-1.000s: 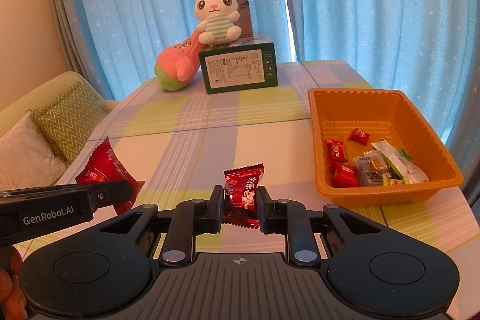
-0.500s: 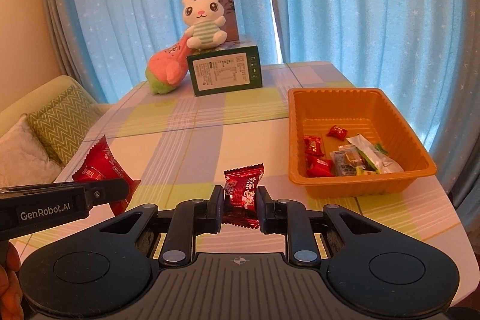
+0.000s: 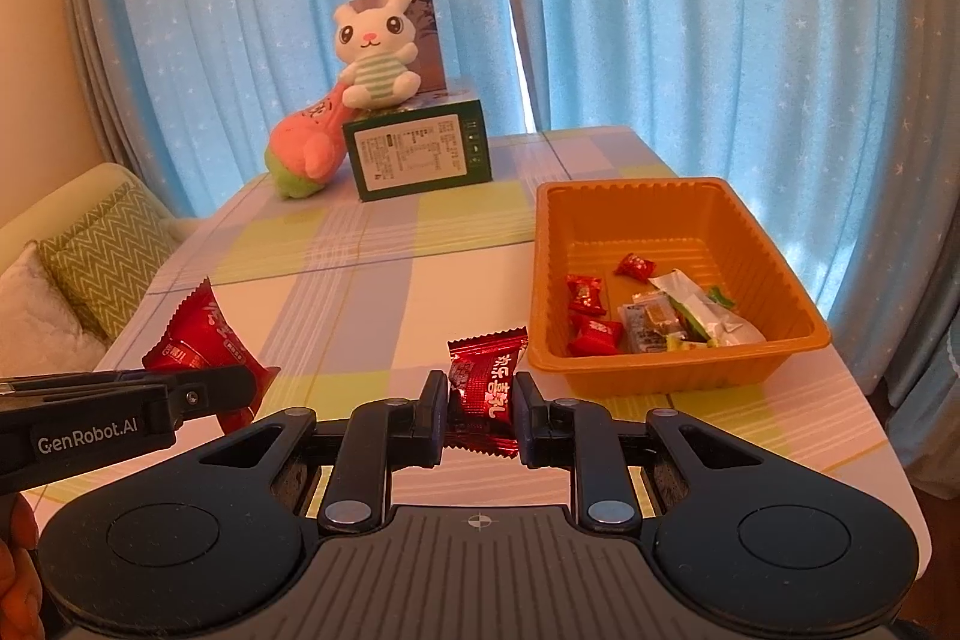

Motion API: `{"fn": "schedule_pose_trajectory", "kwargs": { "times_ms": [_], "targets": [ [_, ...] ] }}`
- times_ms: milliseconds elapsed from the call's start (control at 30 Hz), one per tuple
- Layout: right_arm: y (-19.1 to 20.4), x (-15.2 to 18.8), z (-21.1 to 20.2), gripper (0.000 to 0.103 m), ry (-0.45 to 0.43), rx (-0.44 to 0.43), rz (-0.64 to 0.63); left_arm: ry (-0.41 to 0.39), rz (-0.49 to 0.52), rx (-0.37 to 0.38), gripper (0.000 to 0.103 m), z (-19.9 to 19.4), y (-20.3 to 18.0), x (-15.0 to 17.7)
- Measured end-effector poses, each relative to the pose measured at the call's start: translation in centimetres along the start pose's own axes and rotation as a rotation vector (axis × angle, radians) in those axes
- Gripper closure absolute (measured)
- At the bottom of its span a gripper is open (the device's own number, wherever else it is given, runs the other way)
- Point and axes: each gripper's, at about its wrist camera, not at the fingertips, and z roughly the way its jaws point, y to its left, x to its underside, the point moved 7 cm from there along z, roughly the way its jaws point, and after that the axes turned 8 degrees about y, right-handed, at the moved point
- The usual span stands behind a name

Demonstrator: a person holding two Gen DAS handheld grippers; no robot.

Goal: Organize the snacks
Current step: 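Carry both held red candies over the orange tray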

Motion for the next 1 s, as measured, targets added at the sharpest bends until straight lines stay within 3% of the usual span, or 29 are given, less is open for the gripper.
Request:
{"fn": "schedule_pose_trajectory", "kwargs": {
  "times_ms": [1000],
  "targets": [
    [-7.6,-1.2,-0.8,0.080,-0.019,0.106,0.108,0.028,0.120,0.129,0.082,4.2,-8.1,-2.4]
  ]
}}
